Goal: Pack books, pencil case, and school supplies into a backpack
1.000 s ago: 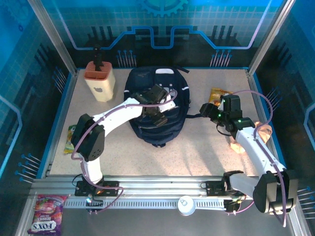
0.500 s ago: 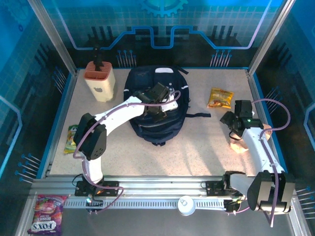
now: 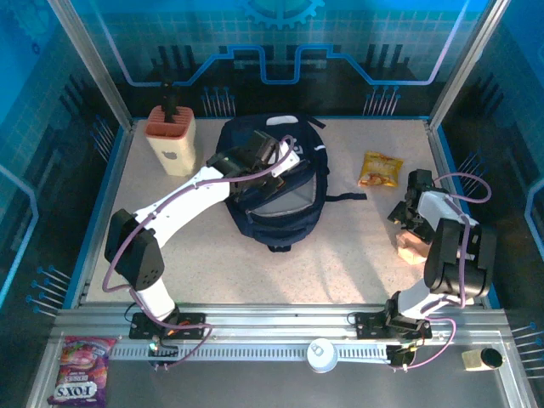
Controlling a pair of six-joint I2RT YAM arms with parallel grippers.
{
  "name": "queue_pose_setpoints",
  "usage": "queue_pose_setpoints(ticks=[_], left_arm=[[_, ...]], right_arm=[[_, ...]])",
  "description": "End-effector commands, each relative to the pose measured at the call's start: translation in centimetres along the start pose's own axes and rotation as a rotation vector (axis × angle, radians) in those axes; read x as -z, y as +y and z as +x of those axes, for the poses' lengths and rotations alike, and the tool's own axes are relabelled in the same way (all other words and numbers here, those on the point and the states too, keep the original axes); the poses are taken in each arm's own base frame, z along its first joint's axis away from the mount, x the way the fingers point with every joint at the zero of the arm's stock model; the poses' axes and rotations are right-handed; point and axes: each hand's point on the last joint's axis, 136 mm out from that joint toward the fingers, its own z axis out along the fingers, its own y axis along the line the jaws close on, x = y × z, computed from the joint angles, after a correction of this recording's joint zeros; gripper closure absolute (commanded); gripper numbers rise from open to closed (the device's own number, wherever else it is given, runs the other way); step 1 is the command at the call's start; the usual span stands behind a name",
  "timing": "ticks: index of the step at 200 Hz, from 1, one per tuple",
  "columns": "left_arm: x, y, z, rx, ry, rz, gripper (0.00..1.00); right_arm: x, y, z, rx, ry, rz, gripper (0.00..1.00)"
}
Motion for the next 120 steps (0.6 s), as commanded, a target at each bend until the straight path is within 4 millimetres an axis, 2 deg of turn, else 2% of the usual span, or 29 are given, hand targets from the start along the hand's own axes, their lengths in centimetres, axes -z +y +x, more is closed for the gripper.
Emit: queue_pose_setpoints(ticks=[1, 15, 51, 63, 79, 95, 120], left_arm=[[3.2, 0.7, -4.2, 0.053, -0.170, -0.007, 1.00], [3.3, 0.9, -4.3, 0.065, -0.173, -0.009, 1.00], [3.8, 1.3, -4.9, 0.099, -0.197, -0.002, 1.00], [3.9, 1.5, -5.1, 0.117, -0.205, 0.001, 1.00], [4.0, 2.0, -5.2, 0.143, -0.209, 0.001, 1.00], [4.1, 2.4, -5.2, 0.173, -0.216, 0.004, 1.00], [4.3, 3.2, -5.4, 0.218, -0.231, 0.007, 1.00]], right_arm=[[-1.1, 0.4, -0.1, 0.021, 0.037, -0.001, 0.13], [-1.5, 0.1, 0.3, 0.029, 0.051, 0.014, 0.23], [-0.4, -0.3, 0.0, 0.032, 0.029, 0.017, 0.66], [0.3, -0.7, -0.3, 0.036, 0.013, 0.034, 0.77], [1.8, -0.9, -0.6, 0.055, -0.022, 0.053, 0.86], [4.0, -0.5, -0.7, 0.087, -0.067, 0.049, 0.89], [8.8, 2.1, 0.4, 0.170, -0.140, -0.065, 0.90]])
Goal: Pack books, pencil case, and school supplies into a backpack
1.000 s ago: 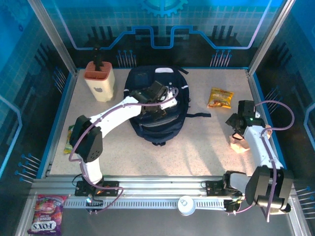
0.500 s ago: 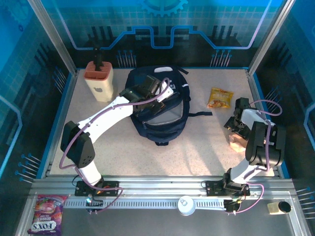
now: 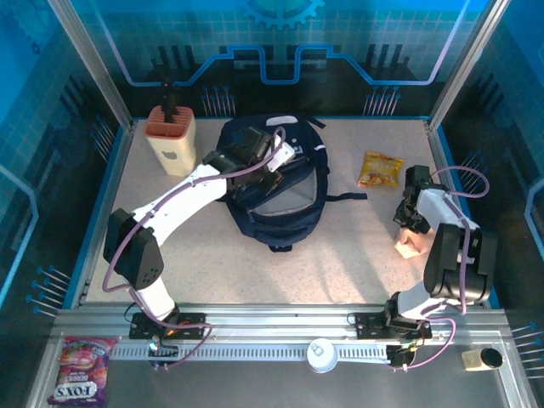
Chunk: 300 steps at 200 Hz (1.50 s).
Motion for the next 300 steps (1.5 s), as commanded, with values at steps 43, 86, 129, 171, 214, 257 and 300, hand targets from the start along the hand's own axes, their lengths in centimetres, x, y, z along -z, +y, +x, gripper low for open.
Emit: queue_pose_setpoints(ticks=[43, 86, 129, 171, 214, 257, 300], left_arm=[[4.4, 1.5, -6.9, 0.112, -0.266, 0.003, 1.00], [4.3, 1.7, -8.8, 0.169, -0.339, 0.010, 1.00], [3.2, 1.4, -8.7, 0.175, -0.323, 0.027, 1.00], [3.8, 1.1, -8.5, 0.176, -0.323, 0.039, 1.00], [4.9, 1.2, -8.8, 0.200, -0.346, 0.037, 1.00], [5.2, 1.5, -8.3, 0.205, -0.341, 0.021, 1.00], [4.6, 1.1, -8.0, 0.204, -0.320, 0.043, 1.00]], right_arm=[[13.9, 11.0, 4.3, 0.224, -0.102, -0.606, 0.90], [21.2, 18.8, 10.5, 0.400, 0.028, -1.062, 0.89], [25.8, 23.4, 14.6, 0.513, 0.151, -1.405, 0.87], [25.9, 26.5, 14.4, 0.500, 0.211, -1.543, 0.85], [22.4, 30.6, 11.0, 0.445, 0.201, -1.490, 0.82], [18.8, 30.3, 8.2, 0.362, 0.131, -1.363, 0.58], [19.3, 25.8, 9.6, 0.382, 0.107, -1.308, 0.31]])
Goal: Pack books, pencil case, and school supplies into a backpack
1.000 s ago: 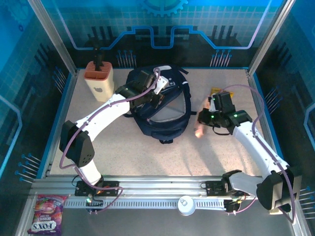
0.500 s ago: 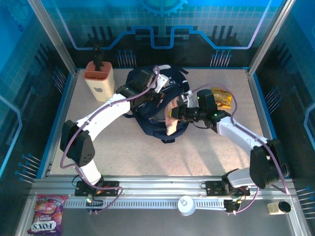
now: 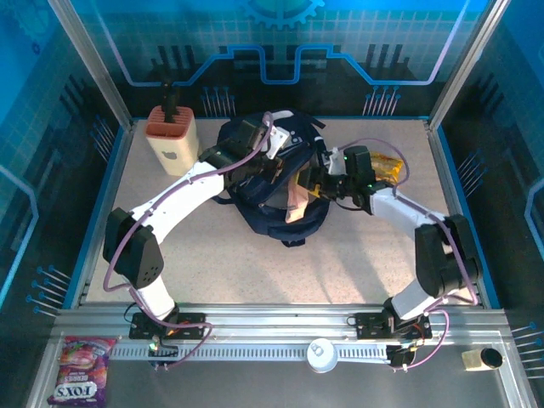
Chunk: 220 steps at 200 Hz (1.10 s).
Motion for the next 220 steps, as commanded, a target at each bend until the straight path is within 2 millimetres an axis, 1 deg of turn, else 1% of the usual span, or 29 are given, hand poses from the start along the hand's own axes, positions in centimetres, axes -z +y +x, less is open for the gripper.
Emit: queue_pose_setpoints(ticks=[1, 11, 26, 28, 31, 41, 48, 61, 83, 94, 102, 113, 119, 123, 128, 137, 150, 170, 193, 207, 220], left_arm=[[3.5, -0.9, -5.2, 0.011, -0.183, 0.038, 1.00], [3.3, -0.9, -5.2, 0.011, -0.181, 0.040, 1.00], [3.1, -0.9, -5.2, 0.014, -0.176, 0.043, 1.00], [3.1, -1.0, -5.1, 0.015, -0.174, 0.044, 1.00], [3.0, -1.0, -5.1, 0.015, -0.173, 0.045, 1.00], [2.9, -1.0, -5.1, 0.015, -0.171, 0.049, 1.00], [2.8, -1.1, -5.0, 0.016, -0.169, 0.052, 1.00], [2.7, -1.1, -5.0, 0.018, -0.165, 0.051, 1.00], [2.6, -1.2, -4.8, 0.019, -0.157, 0.059, 1.00], [2.6, -1.3, -4.8, 0.020, -0.157, 0.062, 1.00], [2.7, -1.4, -4.8, 0.020, -0.156, 0.065, 1.00], [2.7, -1.4, -4.8, 0.020, -0.155, 0.070, 1.00], [2.7, -1.5, -4.8, 0.021, -0.155, 0.074, 1.00], [2.7, -1.6, -4.8, 0.021, -0.154, 0.076, 1.00], [2.7, -1.6, -4.8, 0.020, -0.154, 0.080, 1.00], [2.7, -1.7, -4.7, 0.020, -0.151, 0.084, 1.00], [2.8, -1.8, -4.7, 0.018, -0.151, 0.087, 1.00], [2.8, -1.9, -4.5, 0.015, -0.142, 0.087, 1.00], [2.8, -1.9, -4.2, 0.018, -0.134, 0.086, 1.00], [2.6, -1.9, -4.0, 0.025, -0.127, 0.086, 1.00], [2.5, -1.9, -3.9, 0.032, -0.122, 0.087, 1.00]], right_arm=[[2.5, 0.5, 1.5, 0.041, -0.005, 0.031, 0.31], [3.3, 0.7, 2.4, 0.045, 0.001, 0.039, 0.30], [4.4, -0.3, 3.5, 0.032, 0.017, 0.120, 0.33], [4.3, -1.1, 4.3, 0.020, 0.030, 0.138, 0.33], [4.4, -1.6, 4.7, 0.011, 0.036, 0.157, 0.34], [4.9, -2.9, 5.4, -0.008, 0.041, 0.221, 0.36], [5.0, -3.4, 5.8, -0.009, 0.048, 0.242, 0.36], [5.3, -4.2, 6.3, -0.020, 0.055, 0.285, 0.37], [5.6, -4.8, 6.6, -0.004, 0.053, 0.353, 0.37], [5.1, -4.5, 6.5, 0.007, 0.058, 0.335, 0.40], [4.6, -4.4, 6.3, 0.012, 0.065, 0.323, 0.45], [3.7, -3.9, 5.7, 0.031, 0.067, 0.295, 0.53], [3.1, -4.1, 5.6, 0.031, 0.074, 0.281, 0.57], [2.7, -3.1, 4.5, 0.048, 0.057, 0.253, 0.60], [2.2, -2.8, 3.9, 0.057, 0.052, 0.233, 0.63], [1.2, -2.5, 3.0, 0.064, 0.052, 0.207, 0.66], [-0.3, -1.8, 1.5, 0.078, 0.040, 0.167, 0.68], [-2.5, -1.4, -1.1, 0.084, 0.008, 0.129, 0.70], [-4.5, -1.7, -4.0, 0.071, -0.067, 0.117, 0.73], [-5.2, -1.9, -5.7, 0.062, -0.127, 0.124, 0.73], [-5.1, -2.0, -6.4, 0.065, -0.164, 0.119, 0.73]])
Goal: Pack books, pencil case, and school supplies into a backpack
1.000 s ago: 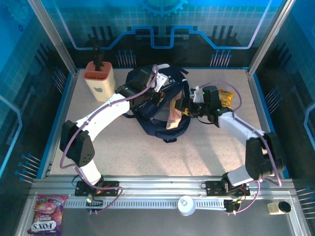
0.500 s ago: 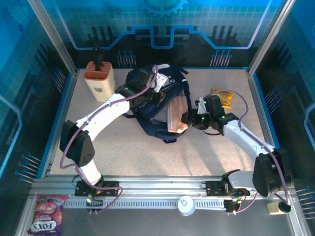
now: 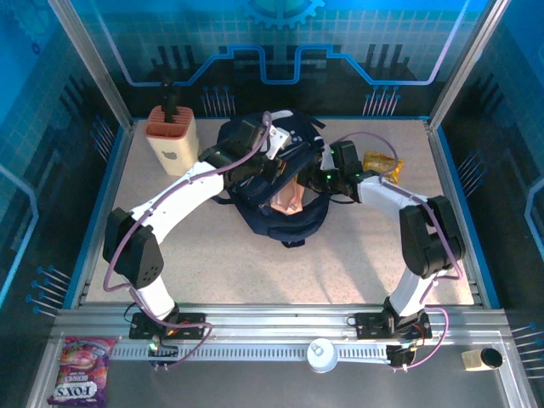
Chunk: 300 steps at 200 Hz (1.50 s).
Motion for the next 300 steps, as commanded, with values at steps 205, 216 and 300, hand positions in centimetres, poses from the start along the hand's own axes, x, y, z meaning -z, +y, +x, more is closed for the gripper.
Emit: queue_pose_setpoints(ticks=[205, 216, 300], left_arm=[[1.4, -2.0, -2.7, 0.017, -0.088, 0.073, 1.00], [1.1, -2.0, -2.5, 0.024, -0.081, 0.073, 1.00], [2.2, -0.3, 1.9, 0.380, -0.010, 0.044, 0.48]], right_arm=[[-1.0, 3.6, 0.7, 0.033, -0.158, -0.055, 0.72], [-1.3, 3.9, 0.5, 0.037, -0.153, -0.084, 0.72], [7.8, -4.8, 11.5, -0.015, -0.091, 0.223, 0.50]])
